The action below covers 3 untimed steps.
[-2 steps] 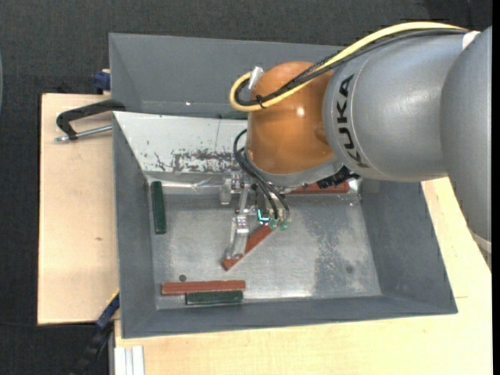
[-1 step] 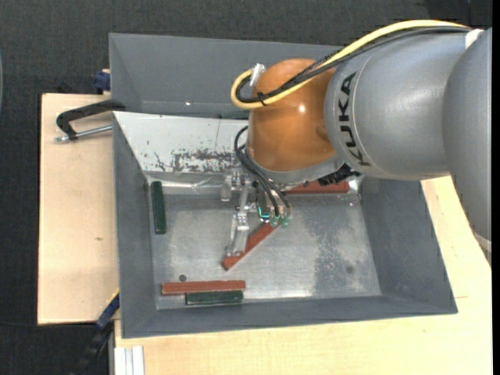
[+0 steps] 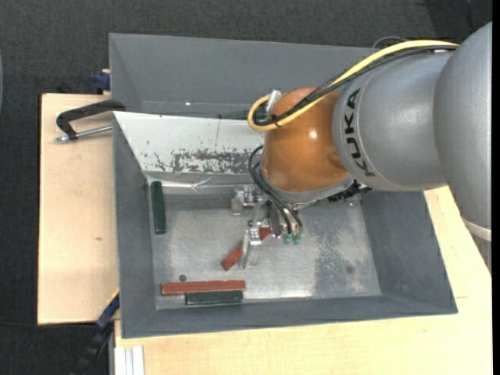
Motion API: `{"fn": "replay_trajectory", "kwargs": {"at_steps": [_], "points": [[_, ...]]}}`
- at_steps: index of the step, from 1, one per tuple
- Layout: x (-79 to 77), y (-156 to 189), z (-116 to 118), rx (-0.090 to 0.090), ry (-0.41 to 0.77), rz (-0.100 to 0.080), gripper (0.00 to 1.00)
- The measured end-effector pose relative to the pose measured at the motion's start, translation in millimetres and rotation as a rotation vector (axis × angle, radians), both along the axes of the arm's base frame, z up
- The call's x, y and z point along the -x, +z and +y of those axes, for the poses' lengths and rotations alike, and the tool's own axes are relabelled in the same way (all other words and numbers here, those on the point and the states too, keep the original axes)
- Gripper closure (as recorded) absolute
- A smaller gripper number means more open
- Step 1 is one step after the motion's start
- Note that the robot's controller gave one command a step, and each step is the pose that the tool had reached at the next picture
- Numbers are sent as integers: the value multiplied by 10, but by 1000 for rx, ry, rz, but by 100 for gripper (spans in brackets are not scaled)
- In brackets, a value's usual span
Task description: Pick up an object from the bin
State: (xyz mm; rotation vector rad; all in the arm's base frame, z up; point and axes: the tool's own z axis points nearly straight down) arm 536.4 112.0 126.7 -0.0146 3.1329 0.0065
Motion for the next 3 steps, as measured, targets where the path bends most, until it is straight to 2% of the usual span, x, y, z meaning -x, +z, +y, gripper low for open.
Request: {"fn": "replay_trajectory", "kwargs": {"at_steps": [1,2,3], "points": [[-194,-560,-511,4,214,5,100],[-194,-560,-510,3,214,5,100],[-142,851,-531,4,268,2,100]]}}
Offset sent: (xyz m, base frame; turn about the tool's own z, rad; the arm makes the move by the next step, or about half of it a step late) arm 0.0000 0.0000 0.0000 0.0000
